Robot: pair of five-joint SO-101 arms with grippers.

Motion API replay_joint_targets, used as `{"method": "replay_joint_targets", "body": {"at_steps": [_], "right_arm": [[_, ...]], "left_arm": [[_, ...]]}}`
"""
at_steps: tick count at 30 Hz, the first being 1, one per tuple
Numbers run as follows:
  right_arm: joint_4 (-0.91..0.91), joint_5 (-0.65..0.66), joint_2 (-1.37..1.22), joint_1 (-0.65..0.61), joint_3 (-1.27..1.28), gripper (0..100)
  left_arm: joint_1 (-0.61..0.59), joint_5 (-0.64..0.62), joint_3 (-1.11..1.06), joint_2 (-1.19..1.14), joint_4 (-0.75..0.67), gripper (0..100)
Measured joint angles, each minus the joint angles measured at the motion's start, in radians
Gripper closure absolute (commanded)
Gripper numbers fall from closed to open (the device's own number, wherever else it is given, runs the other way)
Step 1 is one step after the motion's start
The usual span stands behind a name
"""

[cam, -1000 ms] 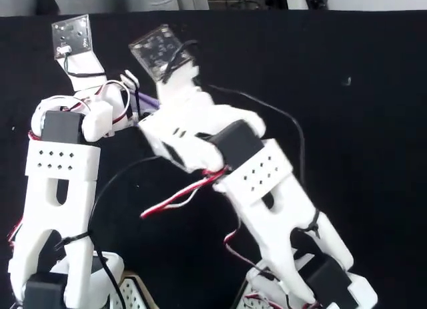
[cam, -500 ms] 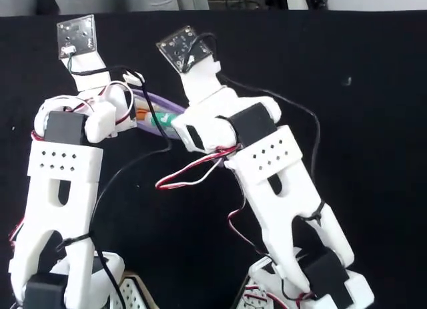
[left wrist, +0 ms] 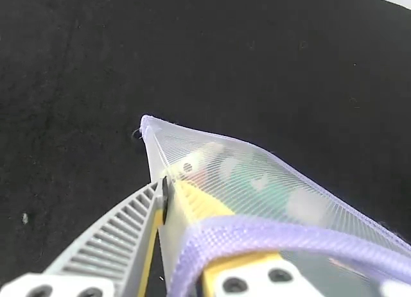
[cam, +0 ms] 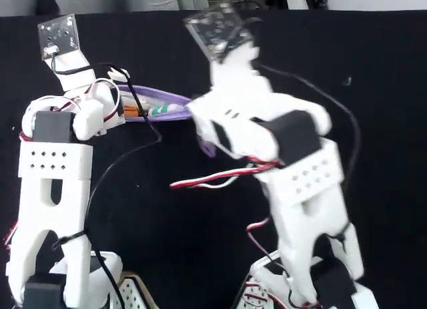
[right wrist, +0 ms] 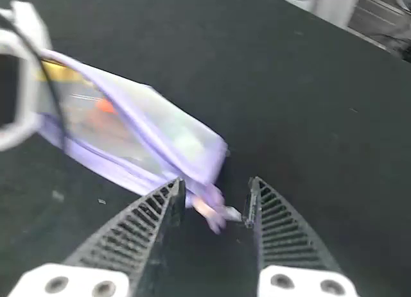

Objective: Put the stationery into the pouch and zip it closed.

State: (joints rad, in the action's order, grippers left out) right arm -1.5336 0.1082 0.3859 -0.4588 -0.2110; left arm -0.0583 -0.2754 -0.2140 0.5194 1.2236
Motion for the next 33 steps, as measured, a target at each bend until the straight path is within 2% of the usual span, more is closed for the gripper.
{"method": "replay_joint_targets", "body": {"at_steps": [8,14,22,26,33], "right_arm": [[-0.037,0.192,0.118,0.046,0.199,83.6],[0.112,0.302,0.181,0.048,0.511,83.6],[0.365,0.318,0.321,0.048,0.888,83.6],[0.552,0.318,0.399,0.048,1.088,83.6],[0.902,0.227,0.638,0.048,1.392,83.6]], "left_arm": [[-0.002,0.0,0.0,0.0,0.0,97],[-0.002,0.0,0.0,0.0,0.0,97],[-0.002,0.0,0.0,0.0,0.0,97],[-0.002,0.0,0.0,0.0,0.0,97],[-0.002,0.0,0.0,0.0,0.0,97]]}}
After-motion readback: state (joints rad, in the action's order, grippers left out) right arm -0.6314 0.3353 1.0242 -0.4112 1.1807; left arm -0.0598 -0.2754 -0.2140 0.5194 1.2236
